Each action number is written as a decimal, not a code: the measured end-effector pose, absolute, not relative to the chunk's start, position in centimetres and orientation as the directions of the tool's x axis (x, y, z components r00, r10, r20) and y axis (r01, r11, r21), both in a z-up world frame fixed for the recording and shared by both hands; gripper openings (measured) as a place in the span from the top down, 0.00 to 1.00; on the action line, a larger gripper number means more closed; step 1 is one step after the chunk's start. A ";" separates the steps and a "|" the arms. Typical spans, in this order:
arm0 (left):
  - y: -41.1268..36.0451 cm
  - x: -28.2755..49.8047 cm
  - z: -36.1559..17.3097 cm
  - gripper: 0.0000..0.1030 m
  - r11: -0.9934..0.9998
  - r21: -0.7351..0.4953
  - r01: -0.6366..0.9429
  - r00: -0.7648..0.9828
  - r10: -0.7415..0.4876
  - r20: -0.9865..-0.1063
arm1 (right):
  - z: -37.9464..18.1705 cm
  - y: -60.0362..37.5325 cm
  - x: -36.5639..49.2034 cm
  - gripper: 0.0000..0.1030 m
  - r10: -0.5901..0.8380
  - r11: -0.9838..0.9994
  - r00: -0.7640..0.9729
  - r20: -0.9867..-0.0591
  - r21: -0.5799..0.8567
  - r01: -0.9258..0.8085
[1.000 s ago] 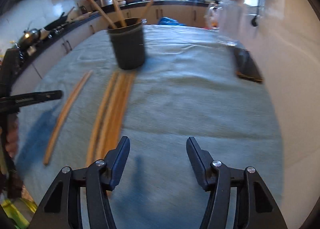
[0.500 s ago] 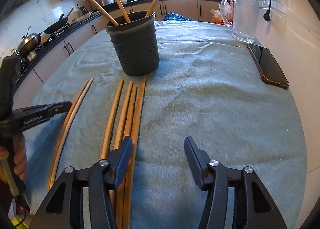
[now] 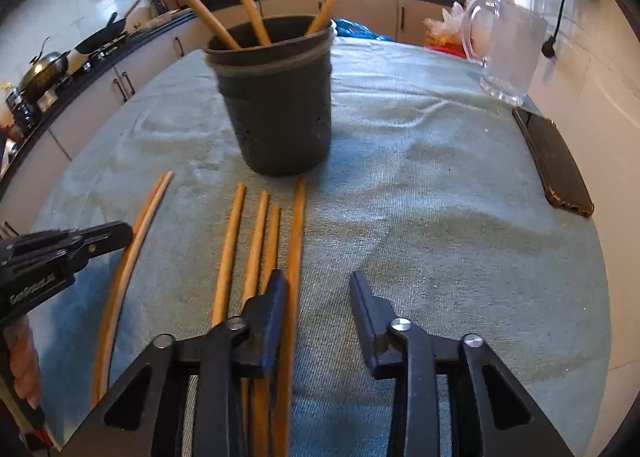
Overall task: Organize utensils
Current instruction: 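Grasp a third chopstick with the left tool while the right tool grasps another, then raise both held chopsticks upright and carry them over the black holder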
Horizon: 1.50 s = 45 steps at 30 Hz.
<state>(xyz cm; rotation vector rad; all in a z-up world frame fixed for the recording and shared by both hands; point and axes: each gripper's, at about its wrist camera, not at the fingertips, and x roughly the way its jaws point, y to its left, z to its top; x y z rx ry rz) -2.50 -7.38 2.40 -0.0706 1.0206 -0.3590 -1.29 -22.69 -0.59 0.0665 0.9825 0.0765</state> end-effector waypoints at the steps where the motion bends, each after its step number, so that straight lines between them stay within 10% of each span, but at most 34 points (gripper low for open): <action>1: -7.5 -2.4 2.4 0.95 0.941 -0.217 0.260 0.471 -0.320 -0.822 | -0.6 -22.7 -1.1 0.67 0.079 0.997 0.559 -0.826 0.076 -0.030; 7: -8.2 -0.9 2.2 0.94 0.952 -0.175 0.250 0.463 -0.277 -0.842 | -0.6 -22.1 0.2 0.67 0.036 0.999 0.550 -0.834 0.032 -0.017; 11: -7.3 -0.9 2.1 0.94 0.947 -0.195 0.256 0.439 -0.293 -0.849 | -0.6 -23.2 0.0 0.90 0.033 0.998 0.536 -0.843 0.052 0.021; 36: -4.9 0.6 1.8 0.90 0.950 -0.160 0.269 0.368 -0.255 -0.894 | -0.3 -27.7 0.8 0.77 0.000 0.996 0.391 -0.920 0.034 0.080; 38: -4.9 0.2 1.7 0.93 0.949 -0.151 0.278 0.393 -0.255 -0.884 | -0.3 -27.4 0.8 0.92 0.004 0.997 0.411 -0.912 0.036 0.070; 45: -4.3 -2.6 3.9 0.95 0.955 -0.126 0.269 0.497 -0.249 -0.831 | 2.2 -28.2 -1.5 0.94 0.077 0.988 0.536 -0.841 0.138 0.075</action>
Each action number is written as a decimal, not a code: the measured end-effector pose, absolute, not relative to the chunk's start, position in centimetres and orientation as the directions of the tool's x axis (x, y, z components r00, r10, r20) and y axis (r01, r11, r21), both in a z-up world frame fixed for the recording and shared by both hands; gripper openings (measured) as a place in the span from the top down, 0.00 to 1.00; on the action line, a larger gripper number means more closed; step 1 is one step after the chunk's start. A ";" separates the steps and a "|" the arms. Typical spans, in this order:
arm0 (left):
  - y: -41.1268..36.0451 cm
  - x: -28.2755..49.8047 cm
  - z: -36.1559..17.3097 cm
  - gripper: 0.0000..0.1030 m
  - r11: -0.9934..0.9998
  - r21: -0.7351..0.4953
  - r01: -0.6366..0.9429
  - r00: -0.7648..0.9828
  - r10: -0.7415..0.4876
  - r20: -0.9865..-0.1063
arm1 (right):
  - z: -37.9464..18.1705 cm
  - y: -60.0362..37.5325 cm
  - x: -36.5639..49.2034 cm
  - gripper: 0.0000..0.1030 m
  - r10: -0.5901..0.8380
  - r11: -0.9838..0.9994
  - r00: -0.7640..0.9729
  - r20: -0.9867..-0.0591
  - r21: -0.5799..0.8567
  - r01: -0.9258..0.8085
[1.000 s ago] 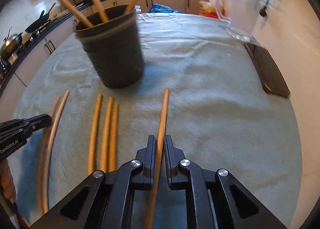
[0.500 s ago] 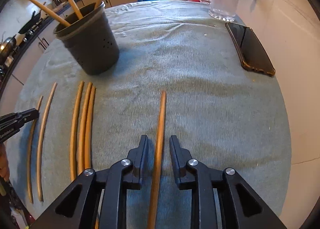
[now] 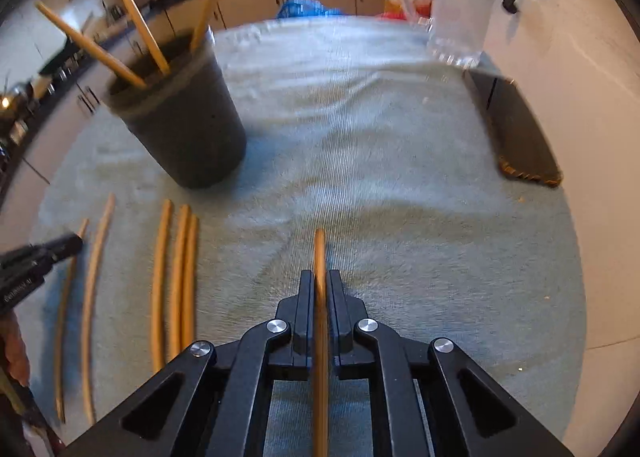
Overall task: Organize utensils
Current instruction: 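Raise both held chopsticks upright and carry them over the black holder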
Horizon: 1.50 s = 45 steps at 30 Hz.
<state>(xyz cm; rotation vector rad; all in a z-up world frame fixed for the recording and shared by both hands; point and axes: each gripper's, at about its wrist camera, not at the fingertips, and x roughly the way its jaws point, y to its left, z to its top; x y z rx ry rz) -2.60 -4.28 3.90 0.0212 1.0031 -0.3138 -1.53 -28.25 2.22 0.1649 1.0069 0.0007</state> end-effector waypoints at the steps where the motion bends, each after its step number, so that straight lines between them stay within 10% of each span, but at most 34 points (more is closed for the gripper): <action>1: -4.2 -3.6 5.1 0.95 0.955 -0.113 0.276 0.533 -0.249 -0.809 | 3.1 -28.3 -2.1 0.94 0.084 0.986 0.563 -0.822 0.149 0.070; 24: -2.7 -19.6 17.0 0.95 0.939 -0.030 0.343 0.827 -0.317 -0.465 | 14.2 -26.6 -17.2 0.93 0.046 0.991 0.841 -0.539 0.130 0.029; 45: -3.7 -18.9 21.2 0.95 0.915 -0.063 0.397 0.839 -0.390 -0.379 | 17.6 -27.5 -17.3 0.93 0.040 0.991 0.884 -0.466 0.131 0.024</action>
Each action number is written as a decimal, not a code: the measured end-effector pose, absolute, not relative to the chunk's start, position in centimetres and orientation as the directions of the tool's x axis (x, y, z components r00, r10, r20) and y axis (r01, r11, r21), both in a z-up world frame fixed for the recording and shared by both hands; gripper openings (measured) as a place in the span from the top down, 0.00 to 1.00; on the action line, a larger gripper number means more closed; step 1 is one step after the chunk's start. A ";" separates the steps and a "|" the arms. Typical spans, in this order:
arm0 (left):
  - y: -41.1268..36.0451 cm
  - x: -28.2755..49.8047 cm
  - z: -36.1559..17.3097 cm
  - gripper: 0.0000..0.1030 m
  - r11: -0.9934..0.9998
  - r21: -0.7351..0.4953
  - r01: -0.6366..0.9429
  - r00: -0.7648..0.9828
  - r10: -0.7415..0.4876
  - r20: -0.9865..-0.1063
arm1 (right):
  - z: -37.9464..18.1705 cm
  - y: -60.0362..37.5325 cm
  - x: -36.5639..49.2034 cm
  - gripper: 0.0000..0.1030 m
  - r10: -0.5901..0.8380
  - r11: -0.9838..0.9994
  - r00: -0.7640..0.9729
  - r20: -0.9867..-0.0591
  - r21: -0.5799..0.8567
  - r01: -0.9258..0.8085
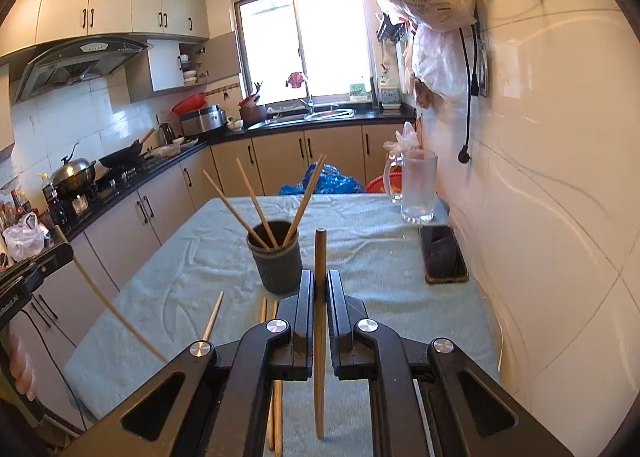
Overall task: Organize utensils
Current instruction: 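Raise both held chopsticks upright and carry them over the black holder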
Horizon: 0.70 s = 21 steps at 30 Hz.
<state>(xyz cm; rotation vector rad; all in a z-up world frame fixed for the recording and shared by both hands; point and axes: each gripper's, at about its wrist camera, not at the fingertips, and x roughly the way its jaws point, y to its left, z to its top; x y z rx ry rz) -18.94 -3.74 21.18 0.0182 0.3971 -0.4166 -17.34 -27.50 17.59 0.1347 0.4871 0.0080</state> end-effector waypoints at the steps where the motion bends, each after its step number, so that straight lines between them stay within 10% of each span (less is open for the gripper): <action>1: -4.0 -18.4 21.6 0.95 0.915 -0.065 0.397 0.841 -0.391 -0.374 | 17.9 -27.5 -17.1 0.93 0.040 0.991 0.887 -0.461 0.130 0.023; 21: -11.9 -3.0 29.8 0.95 0.916 -0.109 0.385 0.865 -0.400 -0.304 | 25.9 -25.3 -3.0 0.93 0.078 0.972 0.964 -0.253 0.233 -0.018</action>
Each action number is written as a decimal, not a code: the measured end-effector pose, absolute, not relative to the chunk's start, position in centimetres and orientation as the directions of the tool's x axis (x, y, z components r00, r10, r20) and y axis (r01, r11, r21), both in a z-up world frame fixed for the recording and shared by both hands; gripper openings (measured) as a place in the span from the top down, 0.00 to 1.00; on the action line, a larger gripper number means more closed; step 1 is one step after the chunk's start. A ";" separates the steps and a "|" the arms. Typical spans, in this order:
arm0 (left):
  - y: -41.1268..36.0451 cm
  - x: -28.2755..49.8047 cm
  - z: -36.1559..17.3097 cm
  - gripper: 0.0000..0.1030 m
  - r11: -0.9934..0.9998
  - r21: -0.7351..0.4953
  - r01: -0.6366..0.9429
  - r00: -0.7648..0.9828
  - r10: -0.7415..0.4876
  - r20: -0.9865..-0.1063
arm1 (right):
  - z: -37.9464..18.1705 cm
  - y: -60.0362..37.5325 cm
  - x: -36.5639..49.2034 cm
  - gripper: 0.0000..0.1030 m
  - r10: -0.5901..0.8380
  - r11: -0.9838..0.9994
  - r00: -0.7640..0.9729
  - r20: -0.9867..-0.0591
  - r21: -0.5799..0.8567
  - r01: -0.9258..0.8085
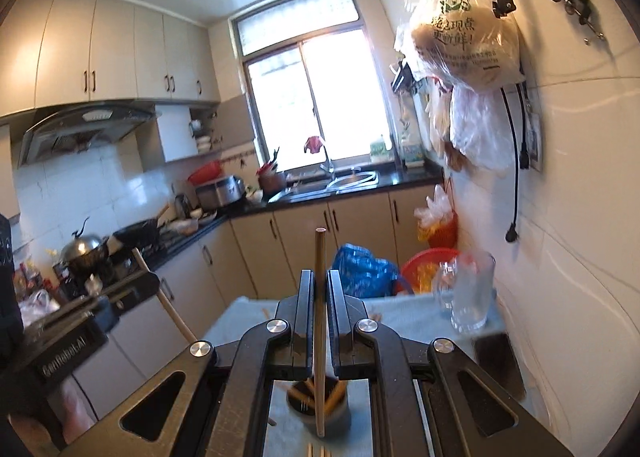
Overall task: Organize utensils
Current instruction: 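Raise both held chopsticks upright and carry them over the black holder, then open both tools to drop the chopsticks into the black holder, then grasp a loose chopstick with the left tool while the right tool grasps another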
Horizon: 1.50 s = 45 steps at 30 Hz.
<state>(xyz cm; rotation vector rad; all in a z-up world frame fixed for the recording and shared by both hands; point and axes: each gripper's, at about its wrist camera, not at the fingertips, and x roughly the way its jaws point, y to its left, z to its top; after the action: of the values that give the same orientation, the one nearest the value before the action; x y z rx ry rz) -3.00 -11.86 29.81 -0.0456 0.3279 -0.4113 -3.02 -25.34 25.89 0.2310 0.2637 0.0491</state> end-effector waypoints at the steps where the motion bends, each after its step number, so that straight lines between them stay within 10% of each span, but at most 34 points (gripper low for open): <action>1: -12.3 -2.2 29.7 0.95 0.917 -0.109 0.383 0.864 -0.397 -0.309 | 25.8 -25.3 -2.1 0.93 0.072 0.972 0.965 -0.253 0.236 -0.011; 21: -13.7 2.9 22.6 0.93 0.929 -0.119 0.351 0.804 -0.364 -0.470 | 17.3 -27.5 4.5 0.91 0.082 0.946 0.895 -0.438 0.317 0.069; 25: -13.0 0.8 23.7 0.70 0.932 -0.106 0.346 0.825 -0.356 -0.438 | 17.7 -27.7 3.5 0.55 0.072 0.944 0.903 -0.423 0.321 0.075; 37: -6.3 -8.8 24.5 0.51 0.936 -0.106 0.336 0.852 -0.350 -0.391 | 20.7 -27.9 -4.1 0.42 0.029 0.978 0.897 -0.442 0.196 0.065; 45: -3.3 -10.9 18.7 0.44 0.953 -0.103 0.286 0.805 -0.297 -0.514 | 17.4 -28.2 -9.1 0.28 -0.103 0.994 0.778 -0.620 -0.099 0.053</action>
<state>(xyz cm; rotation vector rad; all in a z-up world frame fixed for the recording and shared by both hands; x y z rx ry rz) -10.89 -3.29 18.68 -0.0205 0.5539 -0.3125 -9.11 -28.22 17.43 -0.0772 0.6745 -0.0848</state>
